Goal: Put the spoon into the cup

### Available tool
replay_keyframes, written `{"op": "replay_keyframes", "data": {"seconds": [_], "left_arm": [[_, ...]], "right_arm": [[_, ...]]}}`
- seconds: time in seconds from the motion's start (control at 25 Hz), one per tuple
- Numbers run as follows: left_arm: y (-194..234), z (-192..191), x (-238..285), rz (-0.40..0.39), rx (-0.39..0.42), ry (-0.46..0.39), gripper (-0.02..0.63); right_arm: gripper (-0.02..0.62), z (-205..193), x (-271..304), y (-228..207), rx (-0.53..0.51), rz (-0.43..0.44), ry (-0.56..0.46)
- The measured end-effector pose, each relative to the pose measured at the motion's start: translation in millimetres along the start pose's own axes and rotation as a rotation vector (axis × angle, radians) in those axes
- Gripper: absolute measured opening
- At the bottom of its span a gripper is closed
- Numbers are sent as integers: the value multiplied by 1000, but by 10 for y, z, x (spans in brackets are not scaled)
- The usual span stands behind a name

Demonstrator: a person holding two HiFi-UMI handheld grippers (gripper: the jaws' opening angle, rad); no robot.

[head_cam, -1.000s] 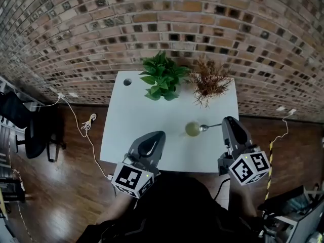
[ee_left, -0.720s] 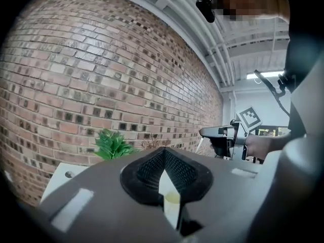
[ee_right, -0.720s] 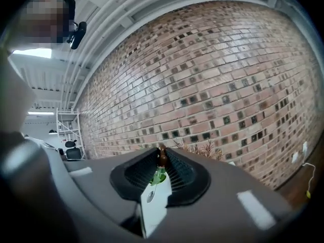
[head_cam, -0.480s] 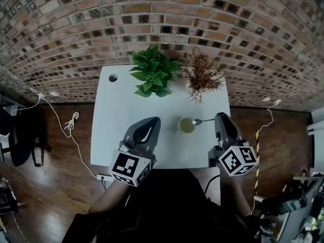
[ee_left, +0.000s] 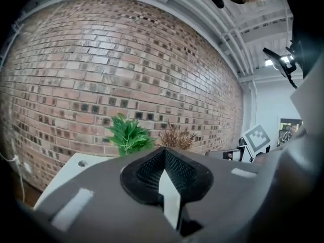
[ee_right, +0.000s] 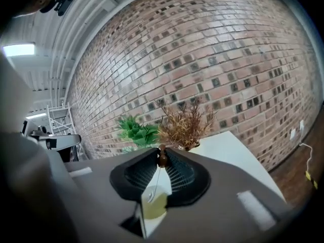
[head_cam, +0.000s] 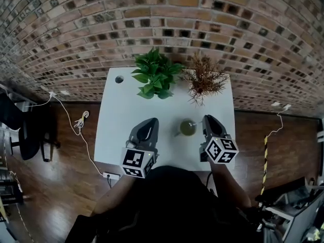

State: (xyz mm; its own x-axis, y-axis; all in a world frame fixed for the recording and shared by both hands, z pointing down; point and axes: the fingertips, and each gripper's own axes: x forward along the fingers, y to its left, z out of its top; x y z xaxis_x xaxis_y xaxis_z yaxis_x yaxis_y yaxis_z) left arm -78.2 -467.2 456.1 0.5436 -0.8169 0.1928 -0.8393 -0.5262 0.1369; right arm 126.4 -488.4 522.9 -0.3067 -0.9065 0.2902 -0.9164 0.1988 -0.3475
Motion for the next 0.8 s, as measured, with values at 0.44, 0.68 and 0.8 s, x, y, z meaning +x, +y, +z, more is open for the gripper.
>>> {"op": "replay_keyframes", "data": {"seconds": [0.44, 0.68, 0.8], "left_arm": [[7, -402, 180, -15, 41, 86, -6], [18, -462, 292, -11, 65, 107, -6], [-30, -474, 312, -33, 77, 109, -6]], "right_arm": [[57, -587, 297, -29, -88, 17, 115], [57, -775, 372, -34, -83, 12, 148], [57, -831, 381, -57, -73, -1, 154]]}}
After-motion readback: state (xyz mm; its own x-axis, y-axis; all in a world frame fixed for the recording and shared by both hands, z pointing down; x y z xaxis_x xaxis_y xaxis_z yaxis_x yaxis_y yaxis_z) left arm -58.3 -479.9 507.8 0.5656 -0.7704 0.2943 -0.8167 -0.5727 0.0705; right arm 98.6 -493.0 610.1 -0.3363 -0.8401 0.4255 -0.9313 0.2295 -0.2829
